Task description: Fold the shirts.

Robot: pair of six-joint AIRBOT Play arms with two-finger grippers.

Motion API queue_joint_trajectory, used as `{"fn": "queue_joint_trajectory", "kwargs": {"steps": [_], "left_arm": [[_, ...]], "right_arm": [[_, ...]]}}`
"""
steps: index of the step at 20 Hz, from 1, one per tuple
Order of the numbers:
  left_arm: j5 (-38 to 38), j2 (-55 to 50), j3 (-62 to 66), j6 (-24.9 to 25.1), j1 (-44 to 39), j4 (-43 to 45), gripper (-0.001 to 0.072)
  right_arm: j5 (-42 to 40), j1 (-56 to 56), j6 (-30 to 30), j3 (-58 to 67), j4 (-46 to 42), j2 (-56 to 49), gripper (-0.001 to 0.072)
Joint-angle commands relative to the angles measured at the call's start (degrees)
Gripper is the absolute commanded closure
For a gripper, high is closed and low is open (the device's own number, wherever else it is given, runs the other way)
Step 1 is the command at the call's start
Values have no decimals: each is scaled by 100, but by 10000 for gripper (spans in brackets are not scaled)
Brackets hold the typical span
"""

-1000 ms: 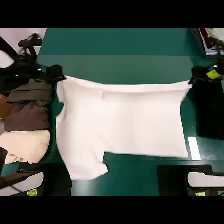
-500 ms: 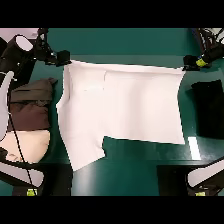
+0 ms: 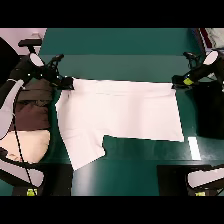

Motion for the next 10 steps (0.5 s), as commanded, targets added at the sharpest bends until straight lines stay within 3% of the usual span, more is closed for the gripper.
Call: {"fn": "queue_joint_trajectory", "kwargs": {"steps": [1,4,7,10], "left_arm": [[57,28,-321,-269,-4,31,107],[-328,715,-354,-269,-4,509,107],[-879,1899,-1263,-859,-4,1438,105],[-922,3348,-3104,-1158,-7,1012,105]], "right_arm": [[-120,96,267,-363,28,87,174],[111,39,254,-485,2,588,179],[111,-157,223,-1145,-11,1600,182],[122,-319,223,-1799,31,2428,189]]}}
